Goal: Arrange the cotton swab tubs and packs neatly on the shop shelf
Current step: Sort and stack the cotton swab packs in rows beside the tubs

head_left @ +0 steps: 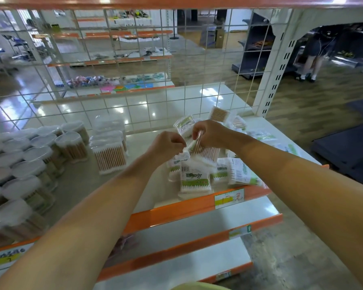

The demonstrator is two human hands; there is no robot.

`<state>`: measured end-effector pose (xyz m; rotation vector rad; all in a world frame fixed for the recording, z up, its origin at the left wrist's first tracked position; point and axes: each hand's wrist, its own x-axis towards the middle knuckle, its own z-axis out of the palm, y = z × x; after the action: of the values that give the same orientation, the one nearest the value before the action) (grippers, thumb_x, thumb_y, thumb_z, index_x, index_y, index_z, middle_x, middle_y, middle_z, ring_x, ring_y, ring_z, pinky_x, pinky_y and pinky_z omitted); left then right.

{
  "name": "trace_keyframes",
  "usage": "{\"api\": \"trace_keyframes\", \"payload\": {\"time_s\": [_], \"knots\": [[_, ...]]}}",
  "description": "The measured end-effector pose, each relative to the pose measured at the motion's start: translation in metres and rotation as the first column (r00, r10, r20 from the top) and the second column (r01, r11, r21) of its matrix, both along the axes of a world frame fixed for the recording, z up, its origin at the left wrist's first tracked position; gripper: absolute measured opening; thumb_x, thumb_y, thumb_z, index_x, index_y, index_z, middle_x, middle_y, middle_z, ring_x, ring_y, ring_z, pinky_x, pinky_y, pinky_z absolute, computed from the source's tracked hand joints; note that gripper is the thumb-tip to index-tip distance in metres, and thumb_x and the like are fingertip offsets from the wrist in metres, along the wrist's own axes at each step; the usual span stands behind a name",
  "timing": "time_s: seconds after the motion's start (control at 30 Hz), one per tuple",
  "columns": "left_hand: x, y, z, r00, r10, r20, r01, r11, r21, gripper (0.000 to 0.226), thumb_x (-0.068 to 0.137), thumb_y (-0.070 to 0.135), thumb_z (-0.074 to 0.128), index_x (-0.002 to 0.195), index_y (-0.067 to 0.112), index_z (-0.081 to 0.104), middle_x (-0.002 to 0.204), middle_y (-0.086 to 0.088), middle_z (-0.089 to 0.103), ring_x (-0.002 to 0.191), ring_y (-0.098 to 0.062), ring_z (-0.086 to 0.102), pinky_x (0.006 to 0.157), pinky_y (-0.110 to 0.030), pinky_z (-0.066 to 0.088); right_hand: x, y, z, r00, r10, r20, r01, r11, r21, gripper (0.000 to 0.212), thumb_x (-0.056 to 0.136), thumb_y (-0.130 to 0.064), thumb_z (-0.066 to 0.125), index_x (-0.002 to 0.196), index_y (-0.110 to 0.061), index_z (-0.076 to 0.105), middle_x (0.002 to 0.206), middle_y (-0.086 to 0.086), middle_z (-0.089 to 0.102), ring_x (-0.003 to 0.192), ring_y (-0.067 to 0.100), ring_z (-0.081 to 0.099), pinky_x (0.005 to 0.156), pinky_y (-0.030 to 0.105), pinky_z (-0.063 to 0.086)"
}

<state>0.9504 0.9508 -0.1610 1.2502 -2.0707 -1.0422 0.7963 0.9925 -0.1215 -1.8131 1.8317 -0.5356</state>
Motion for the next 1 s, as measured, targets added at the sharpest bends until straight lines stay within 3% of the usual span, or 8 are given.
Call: {"api": "trace_keyframes", "payload": {"time_s": [0.13, 0.27, 0.5, 0.57, 0.63, 0.73, 0.8, 1.0], "knots": [[0.000, -0.001, 0.009, 0.989, 0.008, -0.146, 0.008, 0.994, 0.108, 0.021, 0.079, -0.004, 0.059, 0.070, 0.014, 0.065, 0.066, -0.006, 0.063, 0.059, -0.012, 0.057, 0.053, -0.012, 0.045, -0.001, -0.006, 0.006, 0.999, -0.029, 0.024, 0.030, 0.999, -0.015, 0.032, 0.076, 0.009, 0.041, 0.070, -0.021, 0.053, 0.078, -0.003, 0.055, 0.069, 0.013, 0.054, 0.053, 0.020, 0.044], [0.002, -0.003, 0.013, 0.983, 0.037, -0.182, -0.011, 0.990, 0.142, 0.015, 0.084, 0.001, 0.057, 0.078, 0.012, 0.065, 0.070, -0.002, 0.062, 0.062, -0.010, 0.056, 0.054, -0.014, 0.044, -0.002, -0.010, 0.016, 0.968, -0.153, 0.198, 0.161, 0.987, -0.027, 0.033, 0.077, 0.010, 0.040, 0.067, -0.018, 0.054, 0.072, -0.001, 0.054, 0.061, 0.011, 0.050, 0.045, 0.017, 0.039], [0.001, -0.005, 0.017, 0.917, 0.126, -0.379, -0.033, 0.970, 0.241, 0.037, 0.096, 0.039, 0.042, 0.078, 0.013, 0.062, 0.073, -0.006, 0.063, 0.065, -0.015, 0.058, 0.063, -0.026, 0.045, -0.009, -0.017, 0.020, 0.846, -0.315, 0.429, 0.337, 0.941, 0.028, 0.039, 0.074, 0.017, 0.043, 0.065, -0.019, 0.052, 0.070, -0.002, 0.051, 0.063, 0.006, 0.044, 0.048, 0.014, 0.036], [0.002, -0.004, 0.016, 0.907, 0.116, -0.406, -0.019, 0.972, 0.235, 0.040, 0.095, 0.042, 0.041, 0.078, 0.013, 0.062, 0.073, -0.005, 0.063, 0.065, -0.015, 0.058, 0.062, -0.024, 0.045, -0.010, -0.018, 0.016, 0.736, -0.359, 0.573, 0.382, 0.920, 0.086, 0.039, 0.074, 0.018, 0.040, 0.064, -0.017, 0.053, 0.074, 0.004, 0.051, 0.073, 0.015, 0.051, 0.067, 0.022, 0.046], [0.002, -0.004, 0.016, 0.896, 0.105, -0.431, -0.011, 0.977, 0.214, 0.035, 0.094, 0.039, 0.045, 0.078, 0.013, 0.062, 0.073, -0.004, 0.063, 0.066, -0.014, 0.059, 0.062, -0.024, 0.046, -0.011, -0.017, 0.009, 0.524, -0.403, 0.750, 0.416, 0.890, 0.188, 0.030, 0.062, 0.017, 0.038, 0.064, -0.006, 0.057, 0.079, 0.009, 0.052, 0.093, 0.029, 0.053, 0.089, 0.042, 0.046], [0.003, -0.004, 0.019, 0.897, 0.079, -0.434, 0.003, 0.983, 0.185, 0.013, 0.089, 0.024, 0.059, 0.083, 0.013, 0.061, 0.080, -0.004, 0.065, 0.071, -0.015, 0.060, 0.066, -0.027, 0.048, -0.010, -0.018, -0.003, 0.214, -0.355, 0.910, 0.308, 0.909, 0.282, 0.043, 0.046, 0.008, 0.041, 0.086, -0.001, 0.054, 0.090, 0.011, 0.047, 0.106, 0.033, 0.052, 0.100, 0.049, 0.040], [0.002, -0.004, 0.021, 0.891, 0.098, -0.444, -0.006, 0.979, 0.204, 0.004, 0.085, 0.013, 0.064, 0.085, 0.013, 0.061, 0.082, -0.003, 0.066, 0.073, -0.015, 0.061, 0.068, -0.028, 0.048, -0.006, -0.017, -0.008, 0.081, -0.331, 0.940, 0.236, 0.923, 0.304, 0.056, 0.044, 0.006, 0.043, 0.098, -0.008, 0.045, 0.104, 0.015, 0.046, 0.118, 0.036, 0.048, 0.100, 0.048, 0.042], [0.003, -0.007, 0.026, 0.863, 0.171, -0.475, -0.058, 0.968, 0.243, 0.011, 0.079, 0.003, 0.067, 0.082, 0.012, 0.062, 0.080, -0.001, 0.066, 0.074, -0.015, 0.064, 0.076, -0.033, 0.051, 0.016, -0.015, -0.016, -0.124, -0.305, 0.944, 0.150, 0.935, 0.322, 0.039, 0.052, 0.007, 0.027, 0.086, -0.003, 0.043, 0.092, 0.013, 0.050, 0.088, 0.030, 0.054, 0.067, 0.036, 0.054]]}}
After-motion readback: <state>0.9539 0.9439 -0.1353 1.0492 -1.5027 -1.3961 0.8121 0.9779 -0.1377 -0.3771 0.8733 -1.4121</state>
